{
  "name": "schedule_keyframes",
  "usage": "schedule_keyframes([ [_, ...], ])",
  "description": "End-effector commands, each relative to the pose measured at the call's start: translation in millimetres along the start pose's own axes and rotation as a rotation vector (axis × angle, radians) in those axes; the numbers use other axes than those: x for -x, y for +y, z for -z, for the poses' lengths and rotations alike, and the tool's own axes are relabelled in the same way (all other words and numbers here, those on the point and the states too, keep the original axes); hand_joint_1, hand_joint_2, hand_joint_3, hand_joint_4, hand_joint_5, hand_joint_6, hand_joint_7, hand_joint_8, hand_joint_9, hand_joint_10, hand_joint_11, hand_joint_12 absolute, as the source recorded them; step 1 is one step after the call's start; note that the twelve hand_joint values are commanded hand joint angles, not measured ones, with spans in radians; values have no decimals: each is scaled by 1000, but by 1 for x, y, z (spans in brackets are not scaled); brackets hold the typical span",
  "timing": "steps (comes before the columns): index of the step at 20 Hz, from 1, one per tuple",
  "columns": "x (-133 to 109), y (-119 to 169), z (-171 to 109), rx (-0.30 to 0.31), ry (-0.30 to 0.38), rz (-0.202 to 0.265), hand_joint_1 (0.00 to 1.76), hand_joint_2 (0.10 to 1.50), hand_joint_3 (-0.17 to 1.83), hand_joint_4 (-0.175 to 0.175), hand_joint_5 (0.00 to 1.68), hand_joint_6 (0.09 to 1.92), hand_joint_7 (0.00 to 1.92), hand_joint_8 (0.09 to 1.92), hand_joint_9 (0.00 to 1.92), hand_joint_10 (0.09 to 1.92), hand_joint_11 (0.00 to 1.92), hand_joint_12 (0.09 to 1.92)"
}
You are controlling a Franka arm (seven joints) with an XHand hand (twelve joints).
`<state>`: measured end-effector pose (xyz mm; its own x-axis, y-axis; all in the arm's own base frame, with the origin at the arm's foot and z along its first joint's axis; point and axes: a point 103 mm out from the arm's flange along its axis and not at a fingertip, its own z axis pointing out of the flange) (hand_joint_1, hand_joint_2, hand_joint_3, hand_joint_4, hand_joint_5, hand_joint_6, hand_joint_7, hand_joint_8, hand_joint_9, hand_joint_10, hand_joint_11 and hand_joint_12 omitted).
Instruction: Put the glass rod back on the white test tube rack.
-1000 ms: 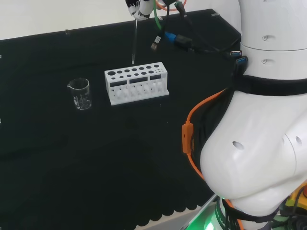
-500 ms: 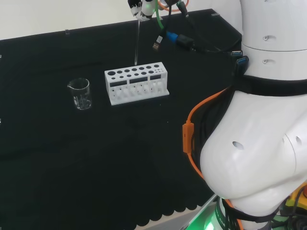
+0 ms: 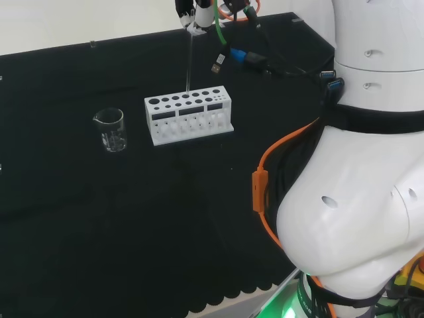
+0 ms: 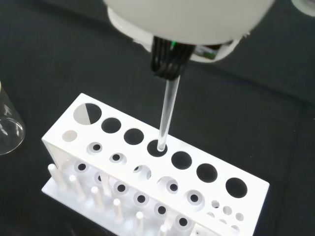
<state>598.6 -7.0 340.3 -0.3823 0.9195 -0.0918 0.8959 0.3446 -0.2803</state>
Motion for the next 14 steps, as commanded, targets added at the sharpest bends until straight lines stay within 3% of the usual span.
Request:
schedule_keyframes([
  [1,-1,2,0,-3,-5,3,1331,528,888,-175,1180,747,1428,708,1807,371,1660,675],
  [14,-1,12,-15,-26,-9,11,1331,527,889,-175,1181,747,1429,708,1808,369,1659,676],
])
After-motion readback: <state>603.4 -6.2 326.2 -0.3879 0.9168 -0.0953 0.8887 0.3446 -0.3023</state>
